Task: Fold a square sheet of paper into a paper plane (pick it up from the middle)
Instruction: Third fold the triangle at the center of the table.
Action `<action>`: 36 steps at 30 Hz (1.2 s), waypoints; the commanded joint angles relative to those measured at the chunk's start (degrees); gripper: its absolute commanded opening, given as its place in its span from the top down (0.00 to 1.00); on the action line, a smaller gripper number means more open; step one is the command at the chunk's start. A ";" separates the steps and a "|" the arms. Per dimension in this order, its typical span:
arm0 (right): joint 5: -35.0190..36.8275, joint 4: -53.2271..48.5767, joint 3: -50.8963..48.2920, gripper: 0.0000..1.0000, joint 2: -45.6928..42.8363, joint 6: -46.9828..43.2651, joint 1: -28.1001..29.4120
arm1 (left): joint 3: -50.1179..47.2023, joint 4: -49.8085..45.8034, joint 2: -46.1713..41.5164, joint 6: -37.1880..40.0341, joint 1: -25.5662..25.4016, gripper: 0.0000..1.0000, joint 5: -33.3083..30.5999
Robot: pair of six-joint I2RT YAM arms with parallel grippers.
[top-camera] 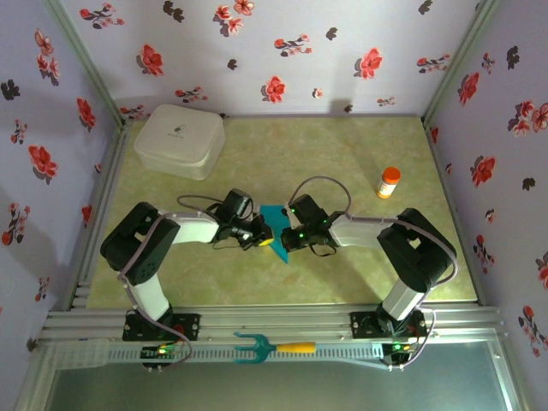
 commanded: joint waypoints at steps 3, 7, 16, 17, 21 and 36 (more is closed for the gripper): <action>1.07 -2.64 0.88 0.99 1.34 -0.07 -0.48 | -2.75 -0.46 2.13 1.71 0.59 1.00 -1.41; 0.57 -2.69 1.15 0.96 0.76 0.12 -0.47 | -2.66 -0.12 2.57 2.00 0.64 1.00 -1.45; 1.69 -8.66 3.25 0.63 -6.59 2.76 -1.71 | -1.41 -0.41 2.98 2.59 0.75 1.00 -1.37; 1.04 -9.12 3.15 0.61 -7.35 3.31 -2.08 | -1.30 -0.49 3.02 2.64 0.77 1.00 -1.38; -4.54 -9.27 3.11 0.61 -8.05 6.13 -2.40 | -0.95 0.35 3.20 2.33 0.77 1.00 -1.88; -16.05 -4.73 4.34 1.00 1.27 10.20 -0.61 | -0.37 0.47 3.38 2.20 0.81 1.00 -1.88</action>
